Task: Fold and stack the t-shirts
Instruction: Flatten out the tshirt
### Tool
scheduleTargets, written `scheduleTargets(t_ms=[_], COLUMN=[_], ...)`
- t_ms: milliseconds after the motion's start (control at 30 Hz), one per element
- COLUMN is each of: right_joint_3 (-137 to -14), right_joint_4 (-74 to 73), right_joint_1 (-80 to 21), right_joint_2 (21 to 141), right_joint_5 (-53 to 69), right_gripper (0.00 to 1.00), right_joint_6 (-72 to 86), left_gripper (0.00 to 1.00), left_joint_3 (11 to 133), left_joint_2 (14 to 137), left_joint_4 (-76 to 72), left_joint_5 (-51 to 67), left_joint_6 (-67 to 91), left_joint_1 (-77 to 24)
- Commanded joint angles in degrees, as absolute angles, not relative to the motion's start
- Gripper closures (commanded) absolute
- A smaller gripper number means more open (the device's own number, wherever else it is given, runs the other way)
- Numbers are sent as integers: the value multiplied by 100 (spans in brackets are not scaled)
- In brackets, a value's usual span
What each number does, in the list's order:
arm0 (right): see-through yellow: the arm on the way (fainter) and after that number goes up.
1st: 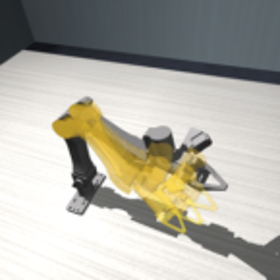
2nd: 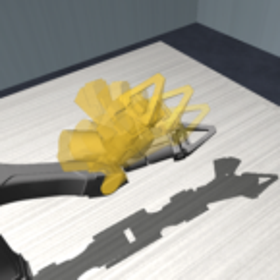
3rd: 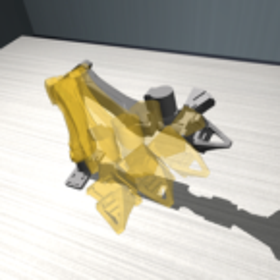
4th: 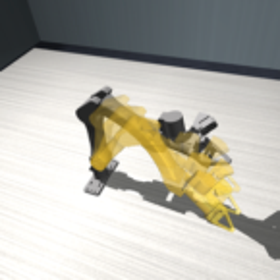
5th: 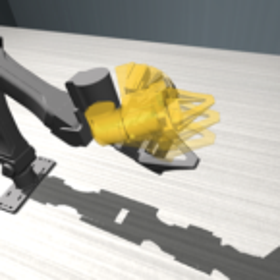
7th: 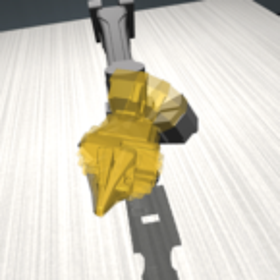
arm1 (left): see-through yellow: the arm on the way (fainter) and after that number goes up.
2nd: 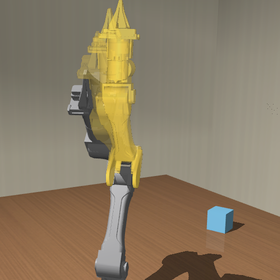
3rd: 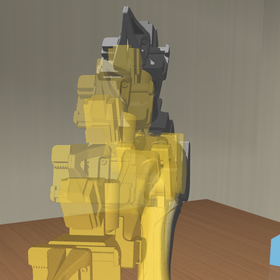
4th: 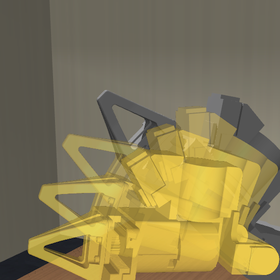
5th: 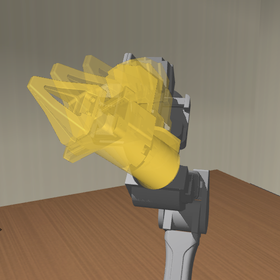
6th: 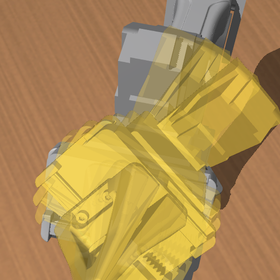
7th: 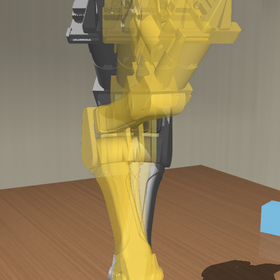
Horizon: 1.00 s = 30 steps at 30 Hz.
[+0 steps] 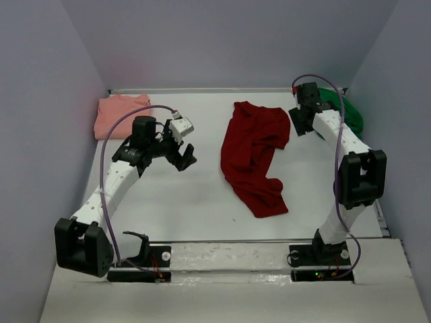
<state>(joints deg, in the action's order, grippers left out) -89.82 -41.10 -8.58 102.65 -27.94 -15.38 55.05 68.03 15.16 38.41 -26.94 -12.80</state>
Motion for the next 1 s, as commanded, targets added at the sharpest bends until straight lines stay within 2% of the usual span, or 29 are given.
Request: scheduleTargets(t_ms=[0,300,633,800,967], right_joint_3=[-8510,-8227,-8191,-8218,-8279], right_joint_4=[-4035,-3894,-3885,-3894,-3893], right_joint_1=[-581,175,176,176,228], right_joint_2=[9721,9431,9422,9527,9624], right_joint_5=[-2523,-2162,-2065,-2162,-2180], right_gripper=[25,25,27,28,30], right_joint_6=[-1345,-1318,-1371,-1415,-1433], left_gripper=[1,1,1,1,1], left_joint_3=[5818,6547,7593,8156,8192], left_joint_2=[7390,8700,9852,10388,10626], left_joint_4=[1907,1881,1424,1555,1679], left_joint_5=[3648,3525,2752,2777,2848], left_joint_6=[-2628,-2567,-2233,-2355,-2417], left_joint_1=[-1880,-3172,-4034,-4481,-5035])
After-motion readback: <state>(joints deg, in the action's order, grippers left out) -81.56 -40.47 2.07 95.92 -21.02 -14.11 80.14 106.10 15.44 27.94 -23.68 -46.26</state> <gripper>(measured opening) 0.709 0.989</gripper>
